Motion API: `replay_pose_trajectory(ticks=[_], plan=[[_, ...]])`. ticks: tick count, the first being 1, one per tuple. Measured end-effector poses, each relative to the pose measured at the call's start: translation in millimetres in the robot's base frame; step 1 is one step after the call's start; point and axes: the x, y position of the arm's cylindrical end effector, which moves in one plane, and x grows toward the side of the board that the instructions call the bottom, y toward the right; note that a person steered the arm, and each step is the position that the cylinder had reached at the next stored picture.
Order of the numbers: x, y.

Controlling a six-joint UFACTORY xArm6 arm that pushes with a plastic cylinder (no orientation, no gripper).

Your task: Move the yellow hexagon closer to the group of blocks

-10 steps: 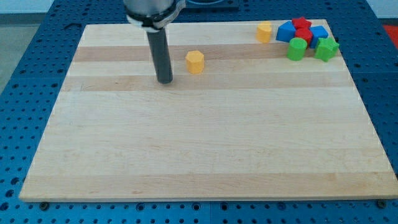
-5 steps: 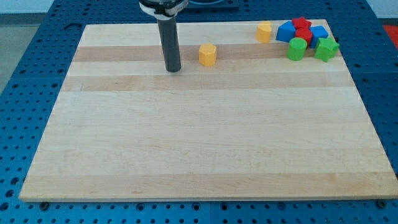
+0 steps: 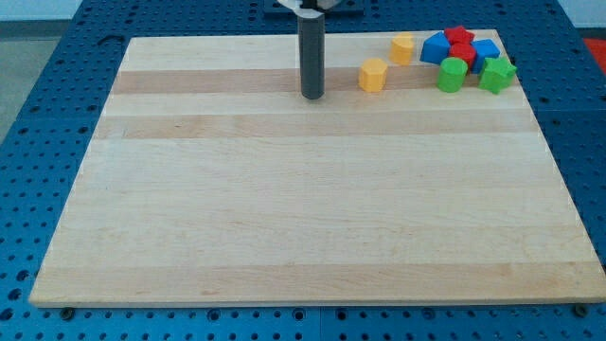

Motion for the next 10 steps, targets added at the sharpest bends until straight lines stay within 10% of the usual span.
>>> replay_pose_trajectory(ticks=[3, 10], plan=[[-18.1, 96.4], [-27.2, 108.5]])
